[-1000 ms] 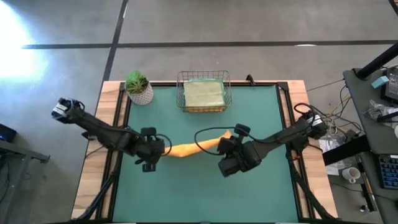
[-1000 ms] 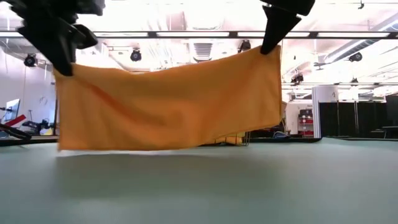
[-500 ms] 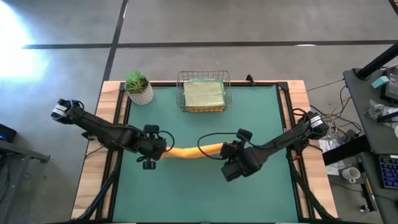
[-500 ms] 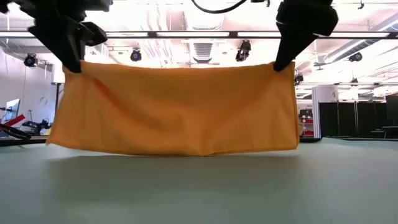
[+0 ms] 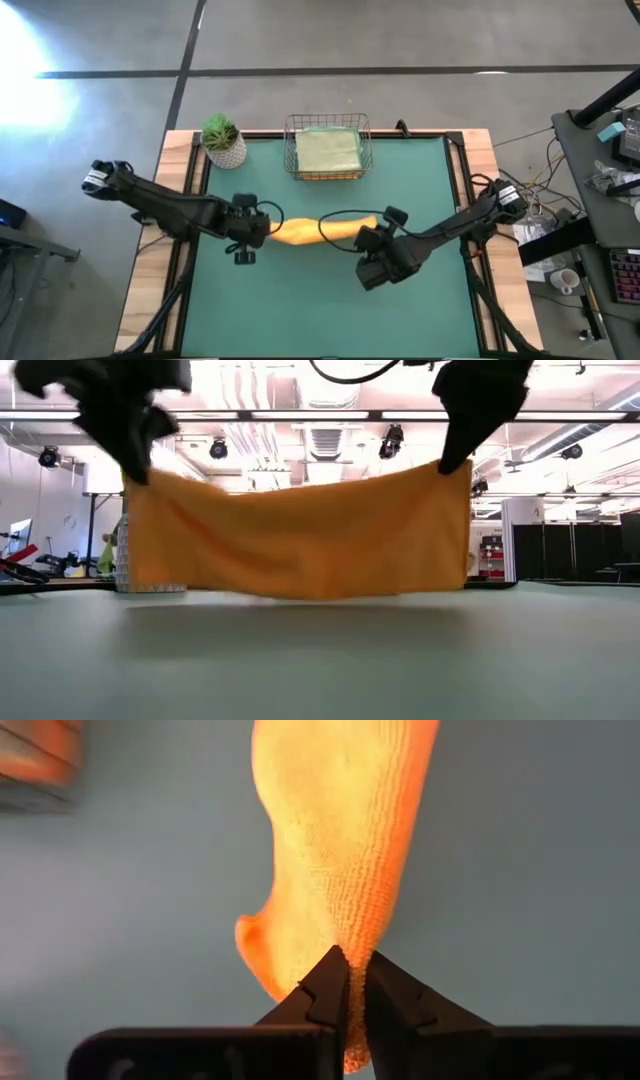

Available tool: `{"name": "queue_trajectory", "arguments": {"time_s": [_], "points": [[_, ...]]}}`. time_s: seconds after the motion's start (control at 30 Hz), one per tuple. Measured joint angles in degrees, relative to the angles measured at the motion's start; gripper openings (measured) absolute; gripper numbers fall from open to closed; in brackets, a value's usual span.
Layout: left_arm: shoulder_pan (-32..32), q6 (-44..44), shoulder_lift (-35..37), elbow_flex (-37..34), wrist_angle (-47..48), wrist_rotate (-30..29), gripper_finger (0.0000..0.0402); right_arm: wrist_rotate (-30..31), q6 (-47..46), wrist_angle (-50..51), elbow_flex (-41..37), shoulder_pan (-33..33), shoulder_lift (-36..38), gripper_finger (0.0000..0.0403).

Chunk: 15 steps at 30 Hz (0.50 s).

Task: Fold microfiber towels
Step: Fold the orange microfiber cloth

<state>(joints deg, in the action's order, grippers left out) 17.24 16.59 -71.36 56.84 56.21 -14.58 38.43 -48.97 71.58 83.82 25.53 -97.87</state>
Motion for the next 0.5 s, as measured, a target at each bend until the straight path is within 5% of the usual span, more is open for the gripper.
{"name": "queue_trajectory", "arguments": {"time_s": [0.23,0.5], "points": [[3.57,7.53,-2.39,-6.23,-8.27,9.29,0.0010,-12.48,-0.81,-11.61,-3.59,2.71,-0.76,0.0008],[5.46,10.07,-5.80,-6.62,-16.03,17.30,0.0010,-17.93,-3.64,-13.82,-6.56,3.72,-0.76,0.0008]]}}
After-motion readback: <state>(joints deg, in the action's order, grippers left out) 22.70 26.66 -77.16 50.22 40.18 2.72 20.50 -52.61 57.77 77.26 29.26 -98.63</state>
